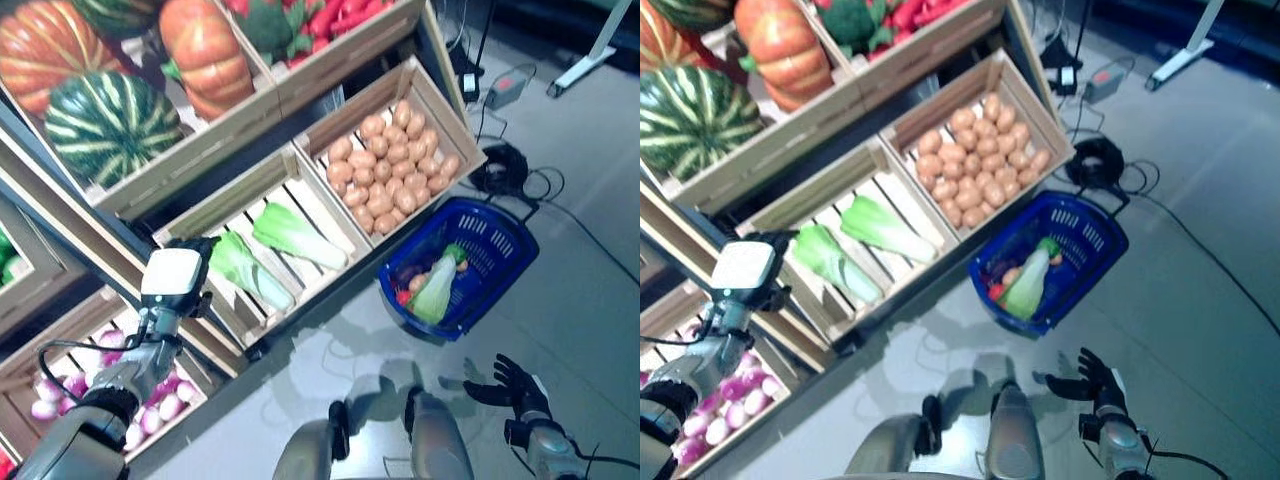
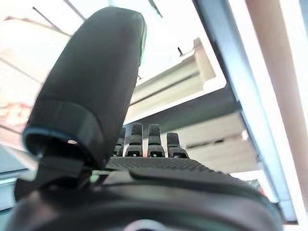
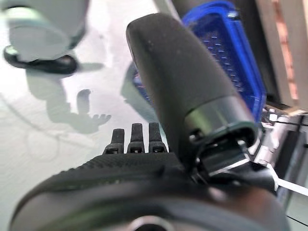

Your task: Put vegetables into the basket

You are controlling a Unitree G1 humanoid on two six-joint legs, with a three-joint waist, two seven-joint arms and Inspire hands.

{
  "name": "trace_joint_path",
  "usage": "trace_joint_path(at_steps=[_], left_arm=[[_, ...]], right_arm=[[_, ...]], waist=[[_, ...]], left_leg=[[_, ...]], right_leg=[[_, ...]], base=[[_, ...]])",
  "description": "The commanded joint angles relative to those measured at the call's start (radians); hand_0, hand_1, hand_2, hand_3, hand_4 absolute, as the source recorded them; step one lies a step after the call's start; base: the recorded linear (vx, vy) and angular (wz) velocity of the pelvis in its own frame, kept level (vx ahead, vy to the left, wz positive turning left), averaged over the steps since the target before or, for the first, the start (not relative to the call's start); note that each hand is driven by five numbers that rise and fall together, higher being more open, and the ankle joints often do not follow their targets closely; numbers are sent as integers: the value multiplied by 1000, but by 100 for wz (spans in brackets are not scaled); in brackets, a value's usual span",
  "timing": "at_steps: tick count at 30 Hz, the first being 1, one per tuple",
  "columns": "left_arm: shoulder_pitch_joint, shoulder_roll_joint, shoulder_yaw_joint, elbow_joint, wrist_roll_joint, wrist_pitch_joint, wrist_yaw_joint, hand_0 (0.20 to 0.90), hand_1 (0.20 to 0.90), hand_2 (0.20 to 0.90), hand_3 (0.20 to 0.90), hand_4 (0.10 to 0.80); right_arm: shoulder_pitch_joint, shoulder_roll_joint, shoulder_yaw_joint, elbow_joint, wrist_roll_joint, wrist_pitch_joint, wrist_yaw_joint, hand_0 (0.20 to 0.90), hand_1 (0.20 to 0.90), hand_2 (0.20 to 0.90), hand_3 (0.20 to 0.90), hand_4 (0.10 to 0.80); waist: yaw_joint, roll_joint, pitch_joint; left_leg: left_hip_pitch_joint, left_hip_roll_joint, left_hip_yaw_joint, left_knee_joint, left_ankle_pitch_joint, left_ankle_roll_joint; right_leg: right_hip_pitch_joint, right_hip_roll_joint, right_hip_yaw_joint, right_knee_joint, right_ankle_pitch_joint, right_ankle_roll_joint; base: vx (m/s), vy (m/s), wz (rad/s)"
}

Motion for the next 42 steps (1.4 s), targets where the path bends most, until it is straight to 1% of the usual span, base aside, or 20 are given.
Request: trace_joint_path(at_steps=[1, 3, 4, 7, 10, 11, 12, 15, 16, 18, 22, 25, 28, 30, 33, 35, 36, 39, 40, 42], left_arm=[[-143, 115, 87, -13, -22, 98, 99, 900, 900, 900, 900, 800], [-212, 130, 64, 6, 3, 115, 99, 900, 900, 900, 900, 800], [-226, 132, 56, 10, 12, 121, 100, 900, 900, 900, 900, 800], [-334, 165, 2, 21, 61, 165, 85, 900, 900, 900, 900, 800], [-417, 184, -47, 32, 75, 208, 81, 900, 900, 900, 900, 800], [-464, 196, -82, 48, 72, 232, 73, 900, 900, 900, 900, 800], [-488, 199, -98, 53, 69, 249, 69, 900, 900, 900, 900, 800], [-535, 201, -136, 67, 93, 277, 66, 900, 900, 900, 900, 800], [-545, 202, -149, 68, 103, 279, 60, 900, 900, 900, 900, 800], [-581, 207, -188, 68, 139, 297, 15, 900, 900, 900, 900, 800], [-592, 222, -230, 87, 166, 347, -94, 900, 900, 900, 900, 800], [-584, 228, -239, 90, 188, 359, -139, 900, 900, 900, 900, 800], [-576, 237, -247, 79, 199, 359, -174, 900, 900, 900, 900, 800], [-574, 238, -242, 75, 196, 347, -156, 900, 900, 900, 900, 800], [-561, 243, -236, 68, 234, 330, -154, 900, 900, 900, 900, 800], [-551, 246, -237, 69, 266, 285, -159, 900, 900, 900, 900, 800], [-560, 244, -255, 69, 299, 208, -188, 900, 900, 900, 900, 800], [-563, 246, -288, 44, 337, 195, -202, 900, 900, 900, 900, 800], [-583, 254, -310, 46, 354, 170, -216, 900, 900, 900, 900, 800], [-602, 258, -335, 50, 369, 150, -219, 900, 900, 900, 900, 800]], right_arm=[[-23, -23, 38, -74, 92, -57, 38, 900, 900, 900, 900, 800], [-37, -30, 37, -116, 163, -52, 63, 900, 900, 900, 900, 800], [-38, -31, 34, -128, 179, -51, 70, 900, 900, 900, 900, 800], [-55, -46, 33, -212, 203, -44, 82, 900, 900, 900, 900, 800], [-76, -65, 39, -224, 205, -47, 59, 900, 900, 900, 900, 800], [-91, -75, 40, -219, 208, -48, 62, 900, 900, 900, 900, 800], [-98, -80, 42, -220, 210, -48, 63, 900, 900, 900, 900, 800], [-113, -91, 53, -222, 210, -60, 69, 900, 900, 900, 900, 800], [-113, -93, 57, -226, 210, -60, 64, 900, 900, 900, 900, 800], [-121, -102, 56, -235, 220, -60, 50, 900, 900, 900, 900, 800], [-129, -119, 33, -230, 220, -60, 38, 900, 900, 900, 900, 800], [-130, -127, 26, -232, 217, -58, 36, 900, 900, 900, 900, 800], [-133, -141, 15, -231, 214, -53, 42, 900, 900, 900, 900, 800], [-133, -142, 13, -229, 216, -54, 40, 900, 900, 900, 900, 800], [-133, -141, -1, -219, 219, -58, 45, 900, 900, 900, 900, 800], [-136, -142, -1, -214, 225, -64, 46, 900, 900, 900, 900, 800], [-140, -149, -3, -207, 230, -67, 52, 900, 900, 900, 900, 800], [-152, -161, -5, -235, 233, -48, 34, 900, 900, 900, 900, 800], [-160, -176, -5, -246, 241, -43, 34, 900, 900, 900, 900, 800], [-171, -186, -4, -244, 247, -50, 34, 900, 900, 900, 900, 800]], waist=[[-15, -49, 33], [-21, -59, 58], [-23, -61, 61], [-32, -72, 87], [-34, -73, 105], [-36, -71, 115], [-35, -71, 115], [-33, -69, 115], [-32, -68, 115], [-29, -68, 115], [-26, -66, 115], [-25, -66, 115], [-25, -64, 115], [-23, -65, 115], [-18, -65, 115], [-14, -64, 115], [-16, -63, 115], [-17, -61, 115], [-20, -60, 115], [-22, -58, 115]], left_leg=[[-115, 4, 37, 109, 3, 48], [-177, 11, 39, 150, -5, 54], [-192, 13, 39, 162, -8, 54], [-303, 23, 36, 221, -14, 60], [-360, 30, 36, 251, -17, 60], [-391, 36, 34, 269, -17, 59], [-411, 37, 31, 275, -17, 58], [-466, 38, 24, 294, -17, 59], [-468, 38, 17, 314, -48, 54], [-503, 38, 12, 331, -50, 54], [-540, 34, 5, 347, -55, 55], [-563, 34, 3, 363, -59, 55], [-588, 36, 4, 373, -60, 53], [-597, 36, 4, 375, -61, 54], [-614, 33, 1, 375, -63, 53], [-626, 30, 3, 370, -64, 56], [-635, 30, 4, 376, -68, 58], [-660, 29, 1, 393, -71, 59], [-677, 30, -2, 407, -75, 61], [-704, 31, -5, 425, -79, 63]], right_leg=[[4, -12, 35, -61, 118, 12], [-62, 0, 41, -13, 112, 8], [-78, 3, 43, -1, 110, 8], [-189, 25, 51, 62, 105, 8], [-244, 26, 51, 92, 104, 8], [-275, 27, 53, 113, 103, 9], [-296, 28, 53, 122, 102, 9], [-354, 30, 54, 147, 99, 7], [-357, 30, 57, 168, 71, 14], [-391, 30, 54, 186, 69, 14], [-427, 30, 49, 203, 68, 15], [-446, 27, 49, 213, 68, 14], [-472, 23, 49, 221, 72, 14], [-481, 23, 49, 224, 73, 15], [-497, 20, 50, 222, 76, 17], [-510, 19, 47, 218, 79, 17], [-520, 17, 48, 225, 78, 18], [-546, 14, 51, 238, 84, 21], [-562, 11, 56, 251, 81, 19], [-589, 8, 58, 267, 80, 18]], base=[[-128, -9, 10], [-141, 16, 2], [-138, 51, -5], [-151, 70, -7], [-119, 59, -2], [-102, 44, 2], [-99, 35, 2], [-50, 18, 1], [0, 0, 0], [-31, 12, 1], [-46, 38, 3], [-28, 43, 0], [-28, 51, 1], [-15, 38, 0], [-26, 38, -2], [-33, 33, 0], [0, 0, 0], [-15, 39, 1], [-22, 50, -1], [-25, 44, -2]])
